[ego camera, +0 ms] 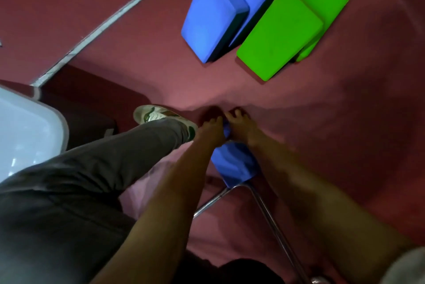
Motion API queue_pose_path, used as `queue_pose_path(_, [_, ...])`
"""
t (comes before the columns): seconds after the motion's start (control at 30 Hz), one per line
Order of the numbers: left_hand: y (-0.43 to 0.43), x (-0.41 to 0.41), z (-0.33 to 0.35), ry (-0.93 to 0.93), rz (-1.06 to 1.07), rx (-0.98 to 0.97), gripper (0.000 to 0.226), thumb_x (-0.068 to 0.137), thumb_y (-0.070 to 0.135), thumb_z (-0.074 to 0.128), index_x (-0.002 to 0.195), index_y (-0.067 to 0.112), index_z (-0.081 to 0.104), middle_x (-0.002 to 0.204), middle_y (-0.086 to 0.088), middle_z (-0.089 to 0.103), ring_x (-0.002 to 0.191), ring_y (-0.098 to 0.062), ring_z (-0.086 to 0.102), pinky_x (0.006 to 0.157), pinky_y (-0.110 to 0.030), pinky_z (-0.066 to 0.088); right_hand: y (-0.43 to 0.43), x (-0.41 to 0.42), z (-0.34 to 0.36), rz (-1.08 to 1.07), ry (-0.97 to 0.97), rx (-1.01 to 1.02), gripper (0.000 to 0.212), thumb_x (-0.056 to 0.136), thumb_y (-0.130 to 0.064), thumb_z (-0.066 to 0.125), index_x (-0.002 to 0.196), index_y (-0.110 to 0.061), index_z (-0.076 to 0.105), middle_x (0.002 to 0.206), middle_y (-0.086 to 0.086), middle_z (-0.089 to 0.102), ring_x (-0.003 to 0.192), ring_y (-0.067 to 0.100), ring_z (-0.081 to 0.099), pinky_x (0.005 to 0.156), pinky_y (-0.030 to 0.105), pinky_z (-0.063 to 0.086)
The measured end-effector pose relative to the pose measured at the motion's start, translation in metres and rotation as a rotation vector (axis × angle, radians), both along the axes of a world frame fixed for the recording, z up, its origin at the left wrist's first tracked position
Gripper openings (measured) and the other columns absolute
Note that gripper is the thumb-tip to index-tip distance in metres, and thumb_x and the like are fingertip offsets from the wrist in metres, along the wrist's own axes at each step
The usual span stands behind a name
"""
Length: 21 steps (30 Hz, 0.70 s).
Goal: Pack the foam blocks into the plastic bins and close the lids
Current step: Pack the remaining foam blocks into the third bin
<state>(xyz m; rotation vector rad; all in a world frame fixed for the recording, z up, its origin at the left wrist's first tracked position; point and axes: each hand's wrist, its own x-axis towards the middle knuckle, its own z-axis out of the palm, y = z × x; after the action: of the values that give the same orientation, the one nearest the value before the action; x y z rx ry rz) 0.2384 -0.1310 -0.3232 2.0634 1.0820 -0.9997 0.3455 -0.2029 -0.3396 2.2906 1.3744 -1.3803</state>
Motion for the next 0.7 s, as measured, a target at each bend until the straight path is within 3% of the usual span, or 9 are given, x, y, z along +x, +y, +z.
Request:
queue_pose_path(0.1, [-0.004, -0.021, -0.027, 0.003, -0.045, 0.022, 0.088, 0.085, 0.035, 0.071, 0.153, 0.005, 0.025, 0.151, -0.019, 0.035, 0.134, -0.040, 0.041, 0.106, -0.047, 0.040, 0.008, -0.012, -0.006, 0.148, -0.098, -0.011, 0.085, 0.075, -0.039, 0.081, 0.146, -0.018, 0.038, 0.144, 0.014, 0.037, 0.119, 0.042, 0.052, 0.091, 0.051, 0.050])
queue_pose_path(0.17, [-0.007, -0.033, -0.038, 0.000, -0.013, 0.054, 0.083, 0.084, 0.033, 0.072, 0.150, 0.007, 0.030, 0.154, -0.017, 0.031, 0.137, -0.039, 0.036, 0.105, -0.047, 0.041, 0.017, -0.011, -0.016, 0.182, -0.047, -0.066, 0.085, 0.077, -0.028, 0.082, 0.147, -0.014, 0.035, 0.148, 0.019, 0.031, 0.119, 0.045, 0.054, 0.088, 0.050, 0.051])
queue_pose_path(0.3, [-0.012, -0.041, -0.045, -0.085, 0.128, 0.050, 0.072, 0.074, 0.036, 0.080, 0.128, 0.006, 0.043, 0.132, -0.018, 0.048, 0.118, -0.040, 0.048, 0.086, -0.048, 0.048, 0.030, -0.003, -0.029, 0.232, 0.103, -0.135, 0.084, 0.067, -0.024, 0.092, 0.135, -0.014, 0.043, 0.137, 0.019, 0.040, 0.110, 0.042, 0.059, 0.075, 0.044, 0.051])
queue_pose_path(0.4, [-0.010, -0.037, -0.041, -0.168, 0.314, 0.004, 0.079, 0.063, 0.043, 0.085, 0.118, 0.010, 0.039, 0.111, -0.016, 0.060, 0.098, -0.039, 0.061, 0.075, -0.050, 0.052, 0.042, 0.005, -0.016, 0.354, 0.081, -0.128, 0.066, 0.087, -0.032, 0.074, 0.140, -0.015, 0.039, 0.138, 0.020, 0.045, 0.108, 0.043, 0.062, 0.082, 0.046, 0.057])
queue_pose_path(0.47, [-0.005, -0.031, -0.037, -0.161, 0.388, -0.052, 0.092, 0.061, 0.048, 0.087, 0.124, 0.009, 0.031, 0.112, -0.014, 0.061, 0.096, -0.036, 0.064, 0.075, -0.048, 0.054, 0.046, 0.013, -0.004, 0.400, 0.066, -0.036, 0.052, 0.101, -0.043, 0.049, 0.143, -0.016, 0.036, 0.136, 0.020, 0.049, 0.106, 0.041, 0.064, 0.089, 0.047, 0.056])
queue_pose_path(0.5, [-0.001, -0.030, -0.038, -0.181, 0.413, -0.064, 0.099, 0.057, 0.052, 0.086, 0.125, 0.006, 0.030, 0.113, -0.014, 0.060, 0.099, -0.036, 0.064, 0.076, -0.048, 0.054, 0.048, 0.017, 0.002, 0.421, 0.055, 0.003, 0.048, 0.104, -0.040, 0.043, 0.146, -0.016, 0.036, 0.143, 0.020, 0.044, 0.115, 0.041, 0.060, 0.098, 0.048, 0.051])
queue_pose_path(0.6, [0.022, -0.014, -0.009, -0.260, 0.435, -0.032, 0.114, 0.045, 0.066, 0.080, 0.128, 0.003, 0.035, 0.124, -0.016, 0.054, 0.115, -0.035, 0.058, 0.086, -0.049, 0.053, 0.063, 0.036, 0.022, 0.402, 0.041, 0.066, 0.060, 0.102, -0.027, 0.049, 0.157, -0.022, 0.025, 0.164, 0.017, 0.015, 0.142, 0.040, 0.034, 0.116, 0.047, 0.032])
queue_pose_path(0.7, [0.049, 0.014, 0.031, -0.268, 0.310, 0.046, 0.096, 0.061, 0.057, 0.088, 0.131, 0.006, 0.045, 0.120, -0.010, 0.052, 0.116, -0.030, 0.048, 0.098, -0.041, 0.043, 0.083, 0.056, 0.042, 0.292, 0.071, 0.136, 0.073, 0.096, -0.021, 0.060, 0.158, -0.026, 0.022, 0.167, 0.010, 0.009, 0.143, 0.037, 0.035, 0.115, 0.046, 0.034])
